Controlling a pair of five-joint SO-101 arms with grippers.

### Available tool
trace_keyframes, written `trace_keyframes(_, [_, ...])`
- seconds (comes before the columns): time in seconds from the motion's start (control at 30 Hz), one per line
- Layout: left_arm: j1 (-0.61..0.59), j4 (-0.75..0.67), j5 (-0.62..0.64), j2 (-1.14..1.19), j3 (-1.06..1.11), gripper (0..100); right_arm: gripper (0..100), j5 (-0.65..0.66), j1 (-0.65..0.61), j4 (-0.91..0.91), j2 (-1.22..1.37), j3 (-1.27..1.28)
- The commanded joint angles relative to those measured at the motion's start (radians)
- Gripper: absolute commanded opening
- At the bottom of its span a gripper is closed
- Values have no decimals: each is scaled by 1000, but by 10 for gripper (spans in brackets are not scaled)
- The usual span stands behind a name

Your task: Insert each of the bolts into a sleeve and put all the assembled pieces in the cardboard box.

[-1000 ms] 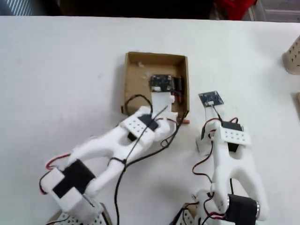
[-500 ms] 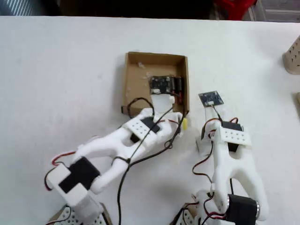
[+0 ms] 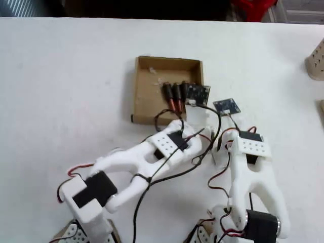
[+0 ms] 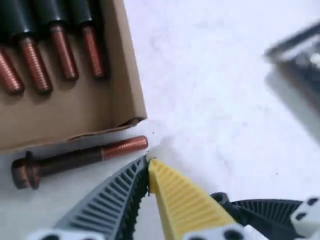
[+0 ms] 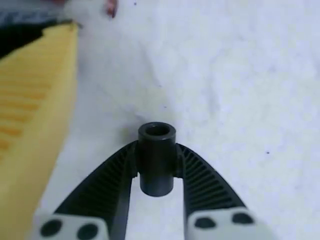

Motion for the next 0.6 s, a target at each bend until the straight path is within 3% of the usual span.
trace_keyframes(0.0, [-7,-101,-6,-2,-48,21,18,12,21,-13,-30,-3])
trace_keyframes(0.1, [-8,-164,-3,58,-74,20,18,17,8,-13,-30,-2])
trace_keyframes(0.57, [-12,-158,-11,220,-167,22,18,18,8,-13,-30,-2])
